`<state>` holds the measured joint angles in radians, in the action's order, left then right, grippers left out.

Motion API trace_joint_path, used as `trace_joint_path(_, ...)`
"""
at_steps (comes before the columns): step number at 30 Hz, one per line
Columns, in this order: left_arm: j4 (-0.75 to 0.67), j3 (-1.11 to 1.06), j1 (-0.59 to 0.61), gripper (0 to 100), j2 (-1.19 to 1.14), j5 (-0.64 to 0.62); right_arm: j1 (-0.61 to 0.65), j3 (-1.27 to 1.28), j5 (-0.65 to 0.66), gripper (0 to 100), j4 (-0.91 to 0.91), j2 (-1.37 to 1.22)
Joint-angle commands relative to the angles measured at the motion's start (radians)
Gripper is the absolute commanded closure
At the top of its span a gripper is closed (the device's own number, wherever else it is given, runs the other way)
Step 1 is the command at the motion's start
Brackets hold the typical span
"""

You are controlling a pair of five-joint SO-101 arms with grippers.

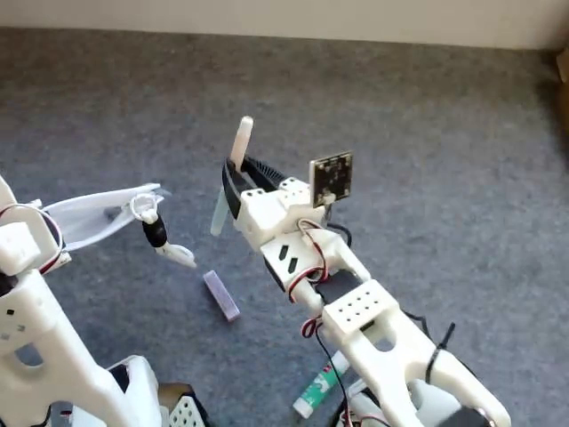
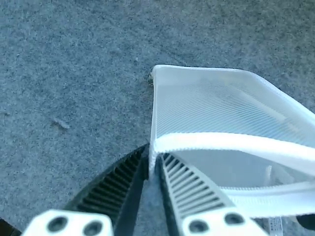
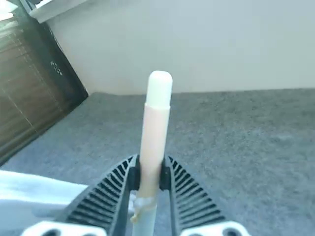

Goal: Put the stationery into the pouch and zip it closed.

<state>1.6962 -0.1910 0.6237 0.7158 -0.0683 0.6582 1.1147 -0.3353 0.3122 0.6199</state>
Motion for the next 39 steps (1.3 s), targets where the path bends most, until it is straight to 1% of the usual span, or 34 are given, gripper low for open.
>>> trace_joint_path(1,-0.021,0.001,0.002,99,-0.008,0.003,-0.013,-0.019,-0.003,99.3,0.036,0.156)
trace_joint_path(9,-0.021,0.001,0.002,99,-0.008,0.003,-0.013,-0.013,-0.003,99.3,0.036,0.415)
trace_joint_path(18,-0.021,0.001,0.002,99,-0.008,0.003,-0.01,-0.013,-0.011,99.3,0.036,0.622)
trace_joint_path(21,-0.021,0.001,0.002,99,-0.008,0.003,0.064,-0.013,-0.011,99.3,0.036,0.645)
trace_joint_path(24,-0.021,0.001,0.002,99,-0.008,0.003,0.183,-0.018,-0.005,99.3,0.036,0.611)
trace_joint_path(27,-0.021,-0.001,0.002,99,-0.008,0.003,0.255,-0.025,-0.003,99.3,0.036,0.527)
trace_joint_path(35,-0.021,-0.002,0.002,99,-0.008,0.003,0.271,-0.206,-0.005,99.3,0.17,0.22)
trace_joint_path(39,-0.021,-0.002,0.002,99,-0.008,0.003,0.271,-0.311,-0.005,99.3,0.182,0.094)
